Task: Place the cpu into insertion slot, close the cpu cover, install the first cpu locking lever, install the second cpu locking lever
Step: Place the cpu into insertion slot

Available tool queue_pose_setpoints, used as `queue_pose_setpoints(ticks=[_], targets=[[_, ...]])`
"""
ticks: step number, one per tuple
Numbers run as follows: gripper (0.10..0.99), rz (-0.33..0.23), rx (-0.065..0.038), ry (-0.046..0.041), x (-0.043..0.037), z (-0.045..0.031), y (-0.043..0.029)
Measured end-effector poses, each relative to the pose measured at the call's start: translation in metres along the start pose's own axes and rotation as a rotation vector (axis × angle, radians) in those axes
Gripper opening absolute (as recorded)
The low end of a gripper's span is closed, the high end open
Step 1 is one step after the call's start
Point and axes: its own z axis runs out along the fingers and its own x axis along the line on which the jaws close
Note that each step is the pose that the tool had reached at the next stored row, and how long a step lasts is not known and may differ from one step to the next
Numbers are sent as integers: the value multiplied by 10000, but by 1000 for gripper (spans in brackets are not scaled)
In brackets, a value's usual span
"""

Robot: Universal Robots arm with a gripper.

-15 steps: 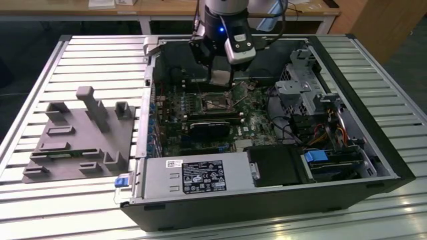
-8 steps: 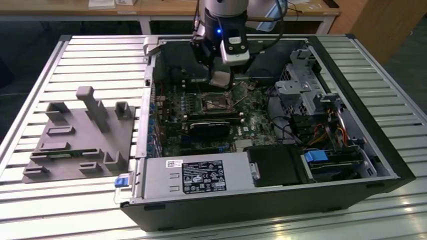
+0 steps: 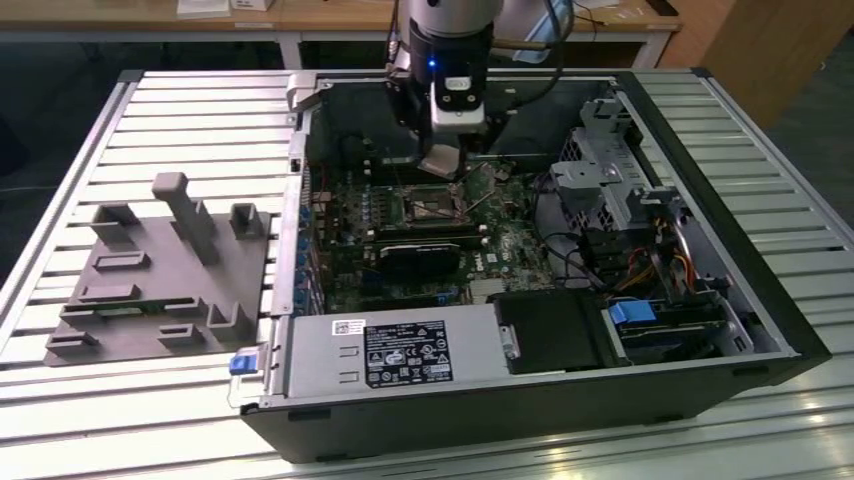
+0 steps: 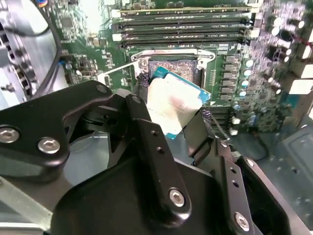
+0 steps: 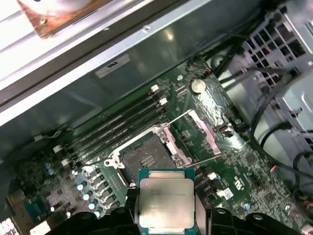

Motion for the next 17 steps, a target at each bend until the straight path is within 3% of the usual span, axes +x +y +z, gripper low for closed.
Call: queue_pose_setpoints(ticks=[17], targets=[[541,2949,50,-248,1,38,-3]])
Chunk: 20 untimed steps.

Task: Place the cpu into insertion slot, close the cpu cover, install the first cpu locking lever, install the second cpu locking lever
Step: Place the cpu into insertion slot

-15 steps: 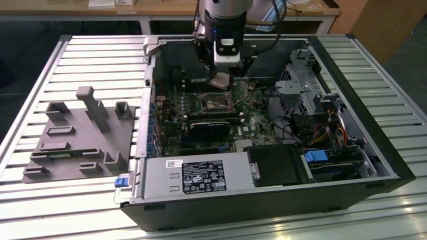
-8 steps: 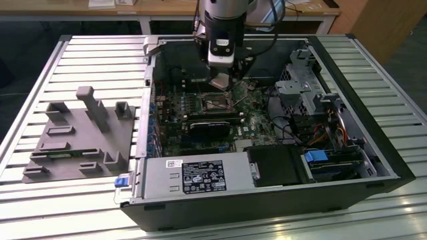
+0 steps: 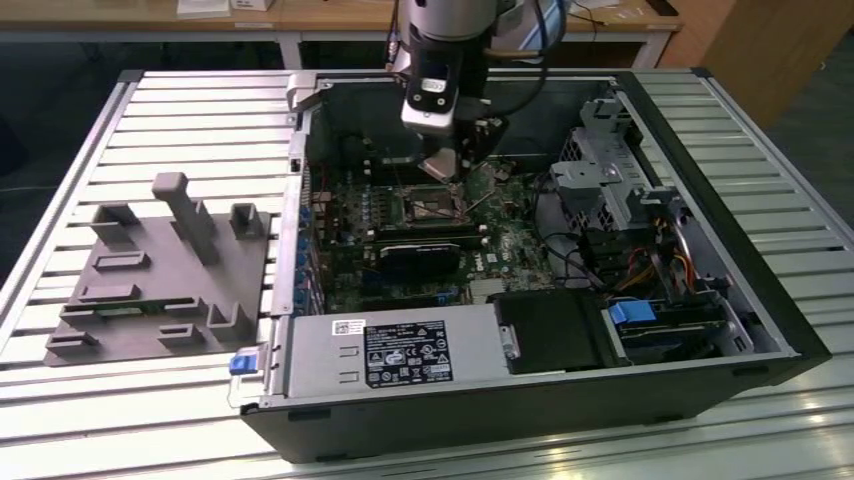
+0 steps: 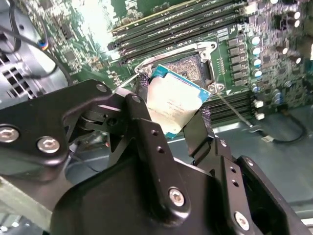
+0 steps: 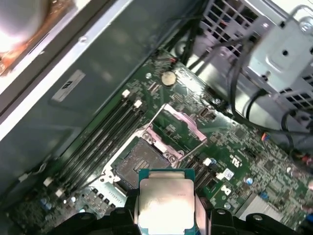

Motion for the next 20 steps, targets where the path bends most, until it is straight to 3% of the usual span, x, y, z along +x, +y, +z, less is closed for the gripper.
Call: queue_pose_setpoints(ticks=[20], targets=[[541,3661,65,-309,2,108,-9]])
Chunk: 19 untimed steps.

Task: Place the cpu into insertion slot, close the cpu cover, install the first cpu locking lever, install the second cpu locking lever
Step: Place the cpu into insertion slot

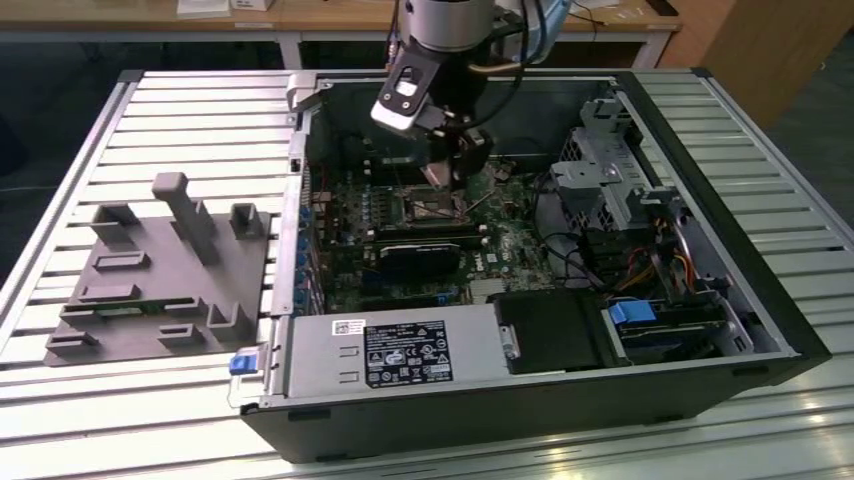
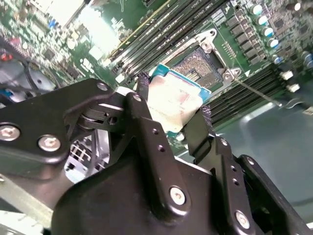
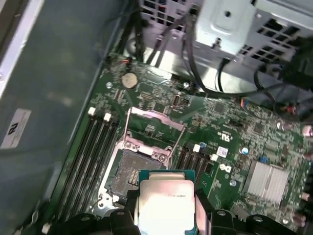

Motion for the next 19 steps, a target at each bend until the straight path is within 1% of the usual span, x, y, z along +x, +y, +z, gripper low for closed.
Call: queue_pose_setpoints(ticks=[14,19], targets=[[541,2514,44,-211,2,78,-7],[541,2803,49,-236,25,125,-20]])
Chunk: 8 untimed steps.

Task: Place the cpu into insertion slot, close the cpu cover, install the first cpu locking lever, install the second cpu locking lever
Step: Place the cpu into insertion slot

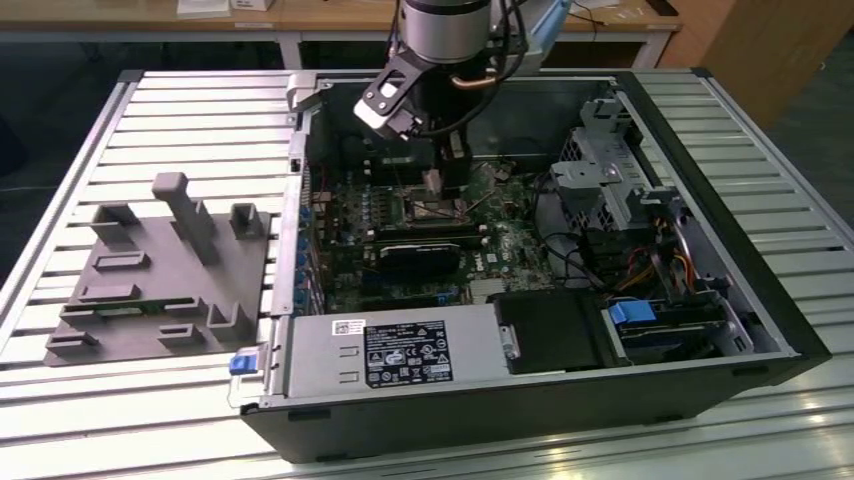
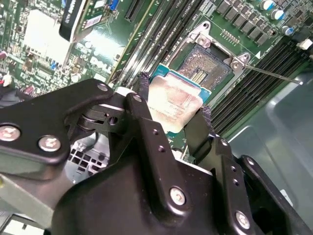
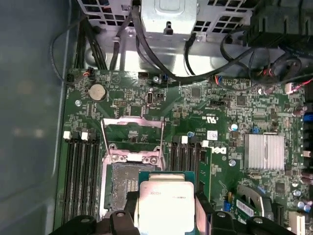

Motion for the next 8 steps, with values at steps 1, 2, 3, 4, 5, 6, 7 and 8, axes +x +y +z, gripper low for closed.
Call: queue_pose_setpoints(ticks=[1,2,3,4,5,6,7,8], targets=[[541,16,-1,0,8,11,-4],[541,21,1,-2,17,21,-7],[541,22,3,-1,25,31,-9],[541,23,5,1,32,41,-11],[541,22,8,1,39,51,-13],[541,22,13,0,47,61,-15],[541,22,18,-2,53,72,-17],[541,22,23,-2,60,83,-19]])
